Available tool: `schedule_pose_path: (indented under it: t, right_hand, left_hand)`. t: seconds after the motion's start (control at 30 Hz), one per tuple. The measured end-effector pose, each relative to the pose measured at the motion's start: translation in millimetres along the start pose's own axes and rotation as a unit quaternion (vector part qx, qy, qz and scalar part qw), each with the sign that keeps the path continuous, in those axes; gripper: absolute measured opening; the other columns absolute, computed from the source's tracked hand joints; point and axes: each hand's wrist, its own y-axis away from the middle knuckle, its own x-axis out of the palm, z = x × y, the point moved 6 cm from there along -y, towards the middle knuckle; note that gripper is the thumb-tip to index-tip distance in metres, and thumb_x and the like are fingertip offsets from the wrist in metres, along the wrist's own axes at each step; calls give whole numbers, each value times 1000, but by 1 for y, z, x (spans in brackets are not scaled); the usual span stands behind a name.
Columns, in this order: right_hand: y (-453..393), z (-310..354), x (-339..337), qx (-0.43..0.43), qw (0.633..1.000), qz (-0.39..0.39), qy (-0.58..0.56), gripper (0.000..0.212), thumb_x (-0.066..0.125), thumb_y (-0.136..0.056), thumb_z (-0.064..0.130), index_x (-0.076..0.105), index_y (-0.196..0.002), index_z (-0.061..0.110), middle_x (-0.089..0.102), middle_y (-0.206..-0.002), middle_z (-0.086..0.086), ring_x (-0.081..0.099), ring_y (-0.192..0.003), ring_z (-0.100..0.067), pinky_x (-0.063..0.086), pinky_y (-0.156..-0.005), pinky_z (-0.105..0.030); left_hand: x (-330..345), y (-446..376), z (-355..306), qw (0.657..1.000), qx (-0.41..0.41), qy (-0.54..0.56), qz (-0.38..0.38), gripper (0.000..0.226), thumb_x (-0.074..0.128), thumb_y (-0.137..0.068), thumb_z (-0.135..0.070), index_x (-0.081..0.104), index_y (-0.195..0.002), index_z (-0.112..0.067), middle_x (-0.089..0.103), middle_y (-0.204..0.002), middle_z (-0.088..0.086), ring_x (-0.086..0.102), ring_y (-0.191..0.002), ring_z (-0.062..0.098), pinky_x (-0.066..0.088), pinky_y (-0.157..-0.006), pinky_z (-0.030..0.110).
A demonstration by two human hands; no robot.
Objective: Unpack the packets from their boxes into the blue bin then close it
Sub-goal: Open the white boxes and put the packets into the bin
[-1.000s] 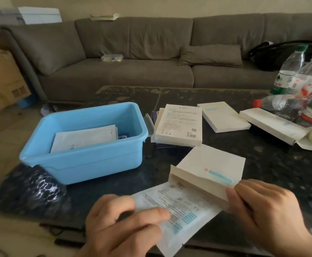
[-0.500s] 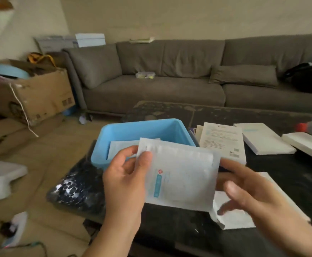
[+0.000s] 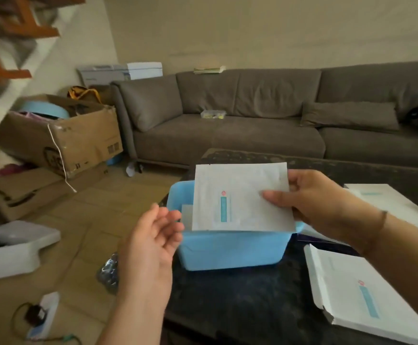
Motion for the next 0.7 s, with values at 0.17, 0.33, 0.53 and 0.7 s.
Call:
schedule_pose_path:
  t: [0.17, 0.33, 0.53, 0.7]
  right_hand:
    - [-60, -4, 32, 88, 995, 33, 37, 18, 67, -89, 4, 65, -107, 3, 71, -101, -11, 68, -80, -20, 59, -56, -28]
    - [-73, -24, 61, 160, 982, 82, 46, 34, 68, -88, 2, 60, -120, -2, 70, -113, -15, 69, -82, -25, 60, -56, -32]
    - [-73, -23, 65, 142, 978, 73, 135, 38, 76, -84, 18, 62, -116, 6, 72, -105, -11, 72, -88, -26, 62, -72, -38]
    - [-71, -8, 48, 101, 958, 51, 263, 25, 65, -94, 26, 54, -104, 6, 68, -83, -9, 72, -67, -22, 63, -68, -34]
  left_hand:
    - [-18, -13, -11, 998, 26, 34, -46, 10, 56, -97, -20, 62, -90, -17, 67, -81, 0, 57, -64, 11, 48, -62, 26]
    - [-18, -16, -10, 997, 30, 52, -38, 11, 56, -97, -17, 61, -88, -16, 65, -75, 0, 55, -57, 11, 47, -59, 25]
    - [-13, -15, -10, 997, 66, 39, -22, 12, 56, -96, -18, 62, -86, -17, 65, -66, -4, 57, -52, 9, 48, -61, 25]
    - [-7, -10, -14, 993, 118, 9, -25, 17, 55, -97, -15, 62, -81, -19, 64, -64, -4, 57, -53, 10, 48, -57, 25]
